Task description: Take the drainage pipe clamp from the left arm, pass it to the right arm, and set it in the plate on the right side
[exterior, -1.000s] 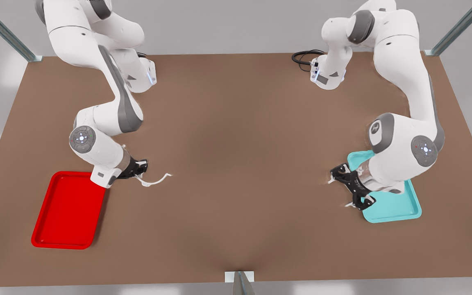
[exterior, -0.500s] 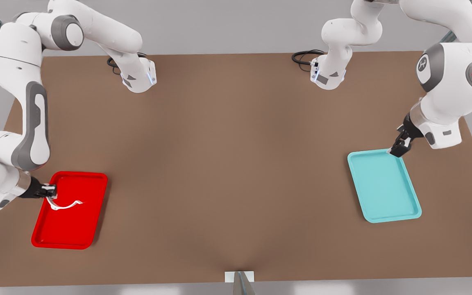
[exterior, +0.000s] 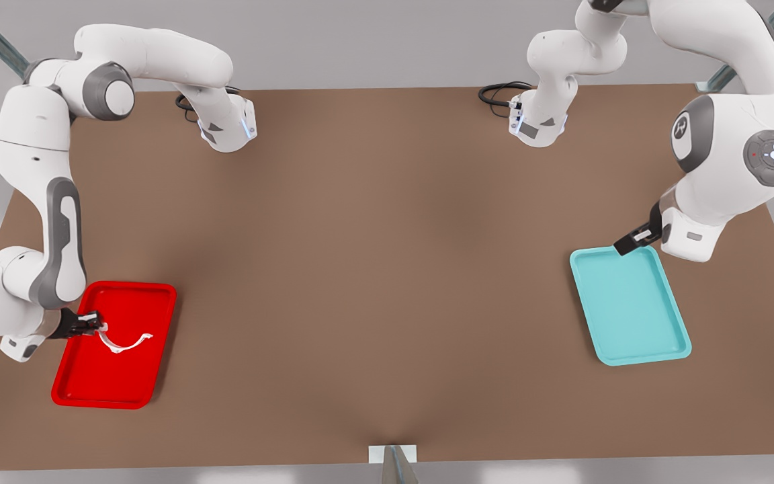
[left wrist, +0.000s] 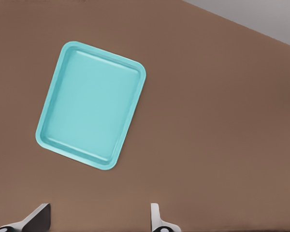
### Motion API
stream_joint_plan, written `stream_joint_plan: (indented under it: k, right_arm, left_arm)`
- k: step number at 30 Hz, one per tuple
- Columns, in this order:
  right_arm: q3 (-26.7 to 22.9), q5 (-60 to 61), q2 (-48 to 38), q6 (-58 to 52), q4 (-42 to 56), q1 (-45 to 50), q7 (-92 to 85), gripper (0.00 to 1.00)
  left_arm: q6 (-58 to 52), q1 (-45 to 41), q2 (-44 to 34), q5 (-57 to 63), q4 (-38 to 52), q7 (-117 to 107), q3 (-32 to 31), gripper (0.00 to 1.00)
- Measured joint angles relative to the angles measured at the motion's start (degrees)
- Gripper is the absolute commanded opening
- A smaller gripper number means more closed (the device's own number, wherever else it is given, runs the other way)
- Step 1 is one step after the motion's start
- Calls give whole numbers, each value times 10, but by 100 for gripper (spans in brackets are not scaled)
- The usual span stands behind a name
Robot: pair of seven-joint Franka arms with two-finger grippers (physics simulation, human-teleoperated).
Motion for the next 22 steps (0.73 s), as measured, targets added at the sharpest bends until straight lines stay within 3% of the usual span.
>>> stream_joint_plan:
  k: [4,6,10,13,14,15,18,19,22]
  right_arm:
    - [0,-3,-4,-1,0,3,-18,100]
    - [23,-26,-56,-27,-3,24,-14,100]
    - [137,-59,-214,-117,-4,85,40,100]
    - [217,-73,-295,-164,-20,68,97,100]
    - [212,-75,-305,-175,-28,70,115,100]
    - [164,-69,-316,-185,-35,105,131,100]
    - [-42,-39,-363,-204,-75,267,171,100]
    - [-86,-26,-373,-208,-89,296,181,100]
    - [-109,-5,-398,-215,-122,290,206,100]
  left_arm:
    - [1,-2,6,2,0,46,0,100]
    - [2,-2,11,2,13,67,0,100]
    - [3,0,13,2,27,104,0,100]
    - [4,0,13,1,28,126,0,100]
    - [4,-1,13,0,28,133,0,100]
    - [4,-1,13,0,28,139,0,100]
    - [4,-2,13,0,28,156,0,100]
    - [4,-2,13,0,28,161,0,100]
    - [4,-3,12,0,28,175,0,100]
